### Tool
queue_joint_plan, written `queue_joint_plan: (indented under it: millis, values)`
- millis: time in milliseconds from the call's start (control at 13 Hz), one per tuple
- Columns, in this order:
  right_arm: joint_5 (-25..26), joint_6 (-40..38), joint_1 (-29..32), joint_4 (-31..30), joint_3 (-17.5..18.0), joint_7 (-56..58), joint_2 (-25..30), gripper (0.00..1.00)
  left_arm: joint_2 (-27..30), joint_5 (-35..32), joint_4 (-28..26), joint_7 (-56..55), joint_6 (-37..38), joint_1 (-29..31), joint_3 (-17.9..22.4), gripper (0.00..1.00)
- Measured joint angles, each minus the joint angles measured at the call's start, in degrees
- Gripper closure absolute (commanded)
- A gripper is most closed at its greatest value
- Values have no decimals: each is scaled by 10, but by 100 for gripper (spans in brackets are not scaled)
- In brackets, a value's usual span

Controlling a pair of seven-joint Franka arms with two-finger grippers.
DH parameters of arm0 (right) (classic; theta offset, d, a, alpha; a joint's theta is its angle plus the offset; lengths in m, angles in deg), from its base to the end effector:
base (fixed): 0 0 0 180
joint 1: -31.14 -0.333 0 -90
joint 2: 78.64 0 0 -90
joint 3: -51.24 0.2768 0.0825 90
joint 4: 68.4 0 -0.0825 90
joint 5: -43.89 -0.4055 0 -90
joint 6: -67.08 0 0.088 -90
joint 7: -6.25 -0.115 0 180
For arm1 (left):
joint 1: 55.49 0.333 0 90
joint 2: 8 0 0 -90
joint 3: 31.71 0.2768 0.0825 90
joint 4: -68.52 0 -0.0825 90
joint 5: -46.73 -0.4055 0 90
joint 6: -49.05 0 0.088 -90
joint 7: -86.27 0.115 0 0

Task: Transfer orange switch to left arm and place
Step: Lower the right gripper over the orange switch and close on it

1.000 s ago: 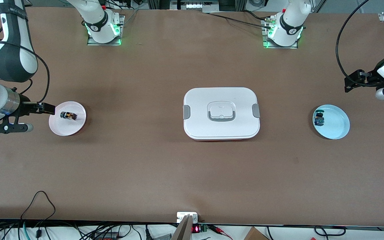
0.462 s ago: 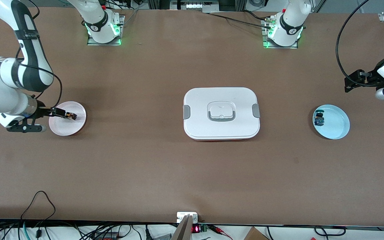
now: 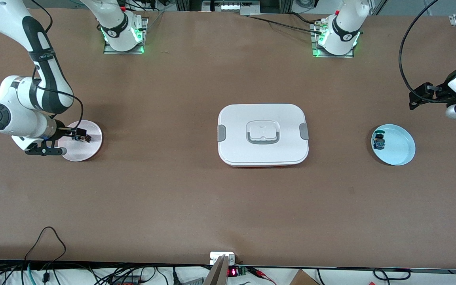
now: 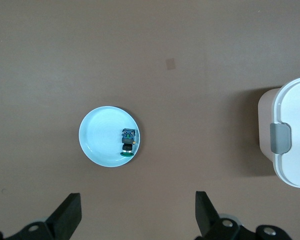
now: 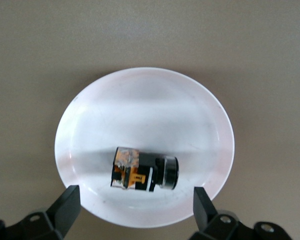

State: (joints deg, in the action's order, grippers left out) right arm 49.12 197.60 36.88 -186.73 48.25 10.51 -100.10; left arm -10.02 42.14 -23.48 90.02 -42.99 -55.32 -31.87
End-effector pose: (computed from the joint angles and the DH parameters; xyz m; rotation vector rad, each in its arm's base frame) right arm 0.5642 -0.0904 0.1768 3.0656 -0.0168 -0.2615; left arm 0.5865 0.0091 0.5430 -3.0605 0.1064 0.0569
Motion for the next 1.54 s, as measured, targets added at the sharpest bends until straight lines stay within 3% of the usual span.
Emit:
queue_joint_plan:
  millis: [538, 1538]
  values:
    - [-4, 106, 2, -57, 0, -22, -10, 0, 0, 0, 0, 0, 0, 0, 0, 0]
    - [-4, 119, 12, -62, 0, -23, -25, 0, 0, 0, 0, 0, 0, 0, 0, 0]
